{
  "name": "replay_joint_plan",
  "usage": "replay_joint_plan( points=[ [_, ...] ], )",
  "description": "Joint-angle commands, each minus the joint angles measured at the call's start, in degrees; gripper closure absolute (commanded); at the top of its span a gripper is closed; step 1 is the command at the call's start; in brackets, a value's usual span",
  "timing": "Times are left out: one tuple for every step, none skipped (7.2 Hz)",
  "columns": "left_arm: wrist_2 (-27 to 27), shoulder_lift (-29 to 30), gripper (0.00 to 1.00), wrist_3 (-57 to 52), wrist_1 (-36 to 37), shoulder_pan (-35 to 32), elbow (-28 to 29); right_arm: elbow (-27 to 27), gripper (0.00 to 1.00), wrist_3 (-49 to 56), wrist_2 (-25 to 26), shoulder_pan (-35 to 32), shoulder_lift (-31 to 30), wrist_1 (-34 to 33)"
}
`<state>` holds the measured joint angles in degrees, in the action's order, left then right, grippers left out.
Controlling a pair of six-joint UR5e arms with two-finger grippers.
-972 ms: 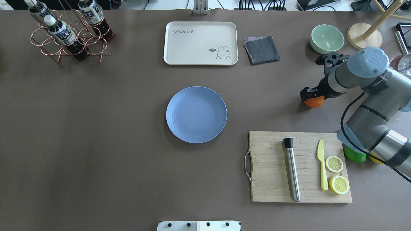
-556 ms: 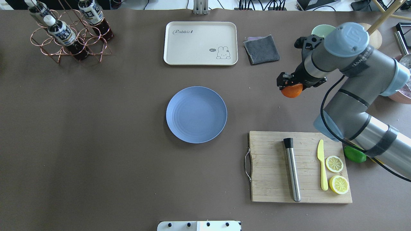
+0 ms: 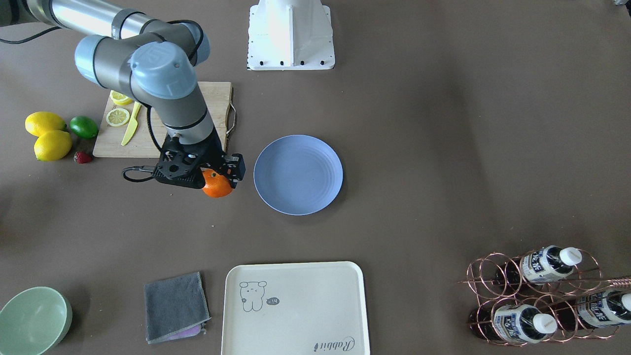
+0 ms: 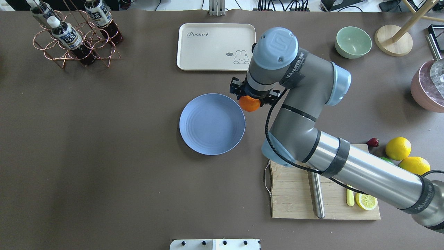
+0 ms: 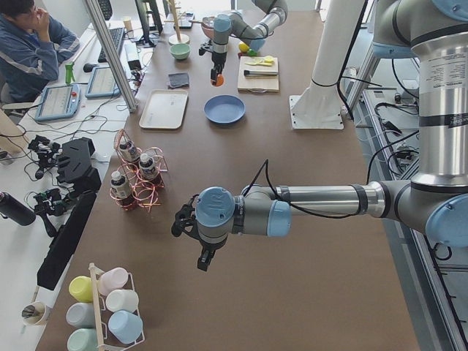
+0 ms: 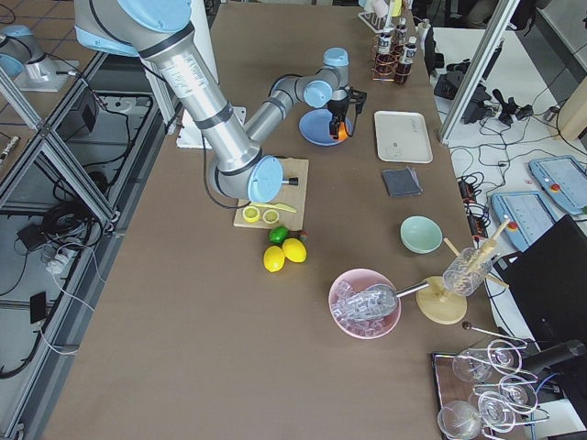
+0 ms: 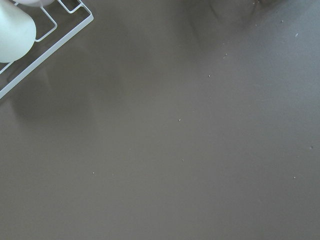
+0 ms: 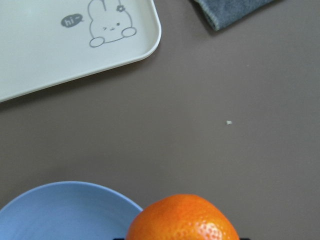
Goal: Pick orange to plate
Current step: 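Lift the orange with the right gripper and carry it over the plate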
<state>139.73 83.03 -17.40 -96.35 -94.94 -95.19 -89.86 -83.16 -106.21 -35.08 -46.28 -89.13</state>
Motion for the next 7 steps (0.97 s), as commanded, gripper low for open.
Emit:
replay_joint_plan(
  points=[
    [0.02,-0.67,0.02,0.0,-0.06,0.02,-0.26,10.17,1.0,-5.16,5.82,6.84,9.93,-0.16],
    [0.11,-0.85,0.02,0.0,-0.06,-0.06,-0.25,14.23,1.0,-5.17,8.62,8.61,12.5,0.27],
    [0.28,-1.55,0.02,0.0,-0.06,-0.07,-0.34,15.57,1.0,-4.91,8.91,8.89,13.66,0.1],
    [0.46,-1.99,0.02,0.0,-0.15,-0.07,-0.34,16.72,1.0,-3.78,9.87,9.24,13.58,0.1],
    [0.46,-2.08,0.02,0.0,-0.15,0.02,-0.34,17.6,1.0,-1.42,11.19,9.5,13.58,-0.16],
    [0.46,-2.08,0.02,0.0,-0.15,0.02,-0.34,17.7,1.0,1.13,11.81,9.51,13.32,-0.51],
    [0.46,-2.08,0.02,0.0,-0.24,0.02,-0.34,17.87,1.0,2.11,11.73,9.42,13.14,-0.52]
  ],
)
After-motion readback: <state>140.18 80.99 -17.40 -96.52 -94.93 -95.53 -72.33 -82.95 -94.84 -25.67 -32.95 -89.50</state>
